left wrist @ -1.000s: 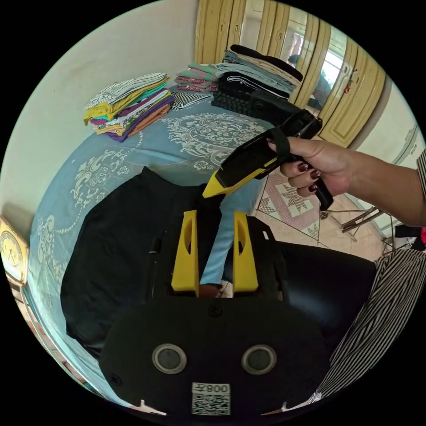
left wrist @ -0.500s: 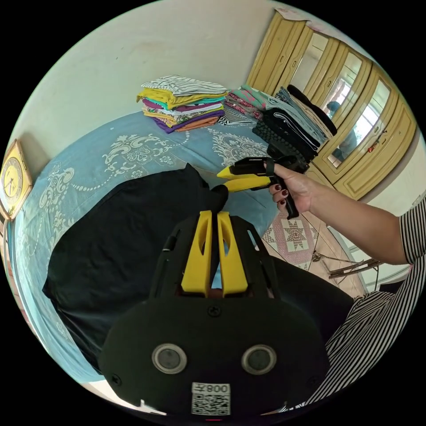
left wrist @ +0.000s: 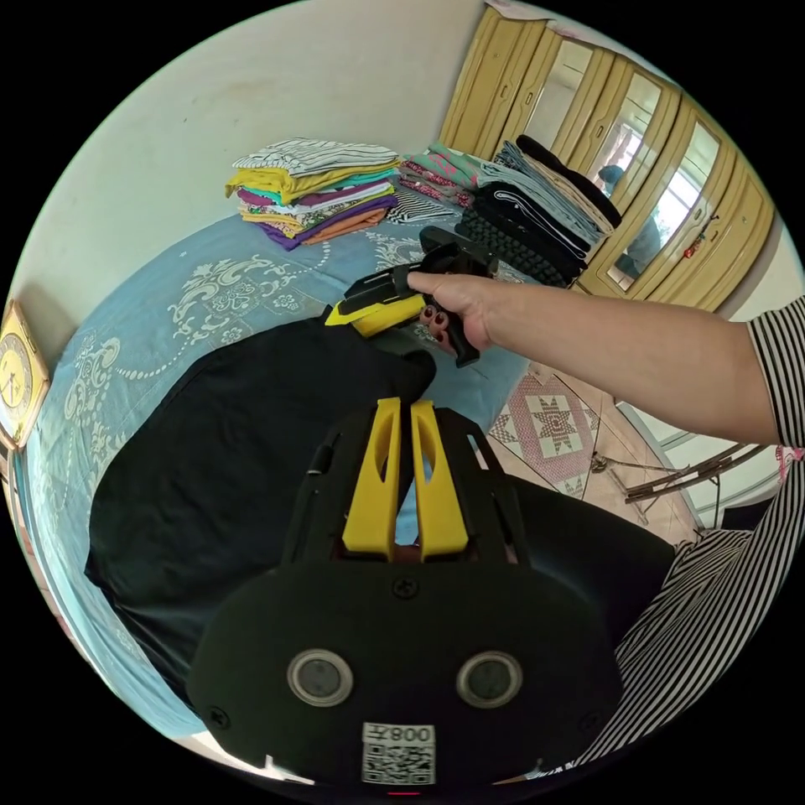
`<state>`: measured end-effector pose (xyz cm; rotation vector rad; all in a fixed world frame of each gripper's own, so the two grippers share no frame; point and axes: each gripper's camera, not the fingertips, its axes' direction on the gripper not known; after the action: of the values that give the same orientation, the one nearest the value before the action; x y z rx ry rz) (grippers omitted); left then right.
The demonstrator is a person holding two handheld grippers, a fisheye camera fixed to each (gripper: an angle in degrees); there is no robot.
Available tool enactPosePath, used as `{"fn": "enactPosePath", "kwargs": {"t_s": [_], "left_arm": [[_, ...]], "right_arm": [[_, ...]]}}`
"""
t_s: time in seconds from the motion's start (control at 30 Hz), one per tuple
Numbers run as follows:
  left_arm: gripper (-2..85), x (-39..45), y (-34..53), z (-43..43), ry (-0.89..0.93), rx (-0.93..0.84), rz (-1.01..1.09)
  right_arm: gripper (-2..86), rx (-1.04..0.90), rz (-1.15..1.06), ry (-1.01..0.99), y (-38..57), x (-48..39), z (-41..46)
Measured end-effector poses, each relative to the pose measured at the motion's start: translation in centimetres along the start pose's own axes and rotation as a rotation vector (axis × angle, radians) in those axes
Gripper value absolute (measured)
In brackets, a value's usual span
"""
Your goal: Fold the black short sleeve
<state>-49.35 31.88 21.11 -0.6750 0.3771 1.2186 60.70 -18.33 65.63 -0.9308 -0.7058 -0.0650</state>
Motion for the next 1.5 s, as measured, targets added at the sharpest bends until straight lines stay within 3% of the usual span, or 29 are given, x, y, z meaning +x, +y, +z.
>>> {"fn": "enactPosePath", "kwargs": {"t_s": [0.3, 0.6, 1.07, 1.5], "left_arm": [[2.1, -2.1, 4.3, -2.0, 0.033, 0.032, -0.019], [1.9, -7.4, 13.0, -7.9, 0.058, 0.162, -0.174], [1.6, -20.0, 33.3, -15.7, 0.076, 0.363, -0.586], [1.5, -30.3, 50.9, -18.5, 0.073, 0.449, -0.853]], "right_arm": [[1.7, 0.040, -0.052, -0.036, -0.4, -4.5, 0.7], [1.2, 0.034, -0.222, -0.128, 0.3, -16.4, 3.7], [1.3, -0.138, -0.397, -0.173, -0.3, -35.6, 19.9], [1.3, -0.253, -0.418, -0.117, -0.9, -46.3, 34.2]]}}
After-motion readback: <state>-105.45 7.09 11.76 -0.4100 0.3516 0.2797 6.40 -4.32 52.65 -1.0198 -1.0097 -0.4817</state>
